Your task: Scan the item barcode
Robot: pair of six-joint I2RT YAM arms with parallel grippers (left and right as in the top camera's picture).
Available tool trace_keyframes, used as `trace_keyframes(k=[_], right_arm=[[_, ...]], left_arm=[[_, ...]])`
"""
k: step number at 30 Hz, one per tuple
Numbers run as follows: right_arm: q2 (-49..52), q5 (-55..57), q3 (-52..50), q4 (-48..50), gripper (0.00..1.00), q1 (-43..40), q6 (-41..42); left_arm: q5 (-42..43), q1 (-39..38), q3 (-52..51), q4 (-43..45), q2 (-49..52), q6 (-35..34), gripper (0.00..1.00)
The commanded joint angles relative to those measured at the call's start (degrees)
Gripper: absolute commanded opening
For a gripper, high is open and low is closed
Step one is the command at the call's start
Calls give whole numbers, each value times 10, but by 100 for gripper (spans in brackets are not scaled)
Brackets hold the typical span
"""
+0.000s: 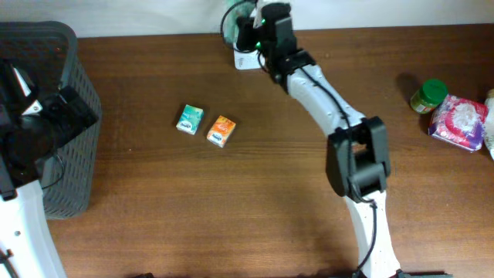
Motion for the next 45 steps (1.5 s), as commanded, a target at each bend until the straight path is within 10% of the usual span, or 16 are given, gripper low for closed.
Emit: trace_keyframes(k=[1, 14, 23, 29, 34, 35, 36, 41, 45], right_arm=[[19, 73, 4, 12, 4, -6, 0], [-9, 113, 5, 11, 4, -23, -5], [-125, 179, 3, -523, 4, -242, -6], [-110, 180, -86, -604, 5, -337, -111], [-113, 280, -95, -647, 19, -379, -113], [-116, 279, -95, -654, 47, -381, -113], [-123, 278, -95, -658, 95, -379, -114], [-187, 245, -81, -655, 99, -333, -114], [-250, -39, -66, -657, 99, -263, -114]], left_arm=[[-6, 3, 1, 0, -1, -3, 99], [-6, 4, 1, 0, -1, -3, 99], [-6, 4, 1, 0, -1, -3, 99], [-6, 3, 1, 0, -1, -3, 99], [-6, 3, 1, 0, -1, -3, 99], [-6, 3, 1, 0, -1, -3, 99], [-6, 3, 1, 0, -1, -3, 99], [-6, 3, 1, 0, -1, -3, 99], [-6, 3, 1, 0, -1, -3, 99]])
